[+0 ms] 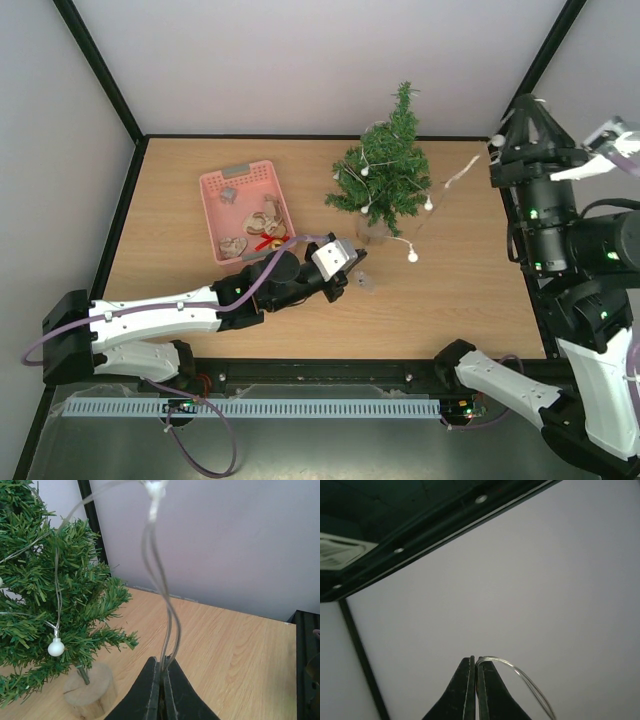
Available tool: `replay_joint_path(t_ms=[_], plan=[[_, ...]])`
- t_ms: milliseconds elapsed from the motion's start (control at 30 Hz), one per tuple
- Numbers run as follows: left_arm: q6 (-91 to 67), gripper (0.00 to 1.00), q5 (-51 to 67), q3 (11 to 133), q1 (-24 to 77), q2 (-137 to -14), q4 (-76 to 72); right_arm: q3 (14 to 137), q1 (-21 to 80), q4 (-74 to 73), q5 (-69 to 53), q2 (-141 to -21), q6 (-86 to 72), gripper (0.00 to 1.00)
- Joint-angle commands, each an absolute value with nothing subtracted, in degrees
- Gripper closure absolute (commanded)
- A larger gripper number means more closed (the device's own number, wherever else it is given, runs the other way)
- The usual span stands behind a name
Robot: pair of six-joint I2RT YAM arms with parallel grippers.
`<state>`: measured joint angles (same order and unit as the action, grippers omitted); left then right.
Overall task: Decorate the small christmas tree
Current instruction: Wrap the decoration item around the Christmas tree.
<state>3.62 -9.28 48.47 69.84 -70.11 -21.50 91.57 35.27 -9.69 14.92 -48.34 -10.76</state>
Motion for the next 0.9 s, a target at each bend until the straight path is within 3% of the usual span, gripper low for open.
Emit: replay_joint_path(t_ms=[0, 233, 733, 867], plan=[[4.79, 0.98, -11.34, 48.52, 69.92, -69.05, -21.72, 90.88, 35.15, -9.75, 5.7, -50.09, -11.87, 0.98], [4.76, 0.98, -11.43, 47.79, 69.13, -68.39, -21.44, 90.3, 35.16, -6.0, -5.92, -48.08, -14.7, 0.98], [5.0, 0.98, -11.43, 46.85, 68.12, -68.12, -21.88, 92.01, 35.16, 0.51, -10.86, -46.47, -14.53, 0.98], [5.04, 0.98, -11.43, 46.89, 68.12, -68.13, -22.01, 92.56, 35.16, -4.52, -1.97, -46.59, -14.88, 0.98]])
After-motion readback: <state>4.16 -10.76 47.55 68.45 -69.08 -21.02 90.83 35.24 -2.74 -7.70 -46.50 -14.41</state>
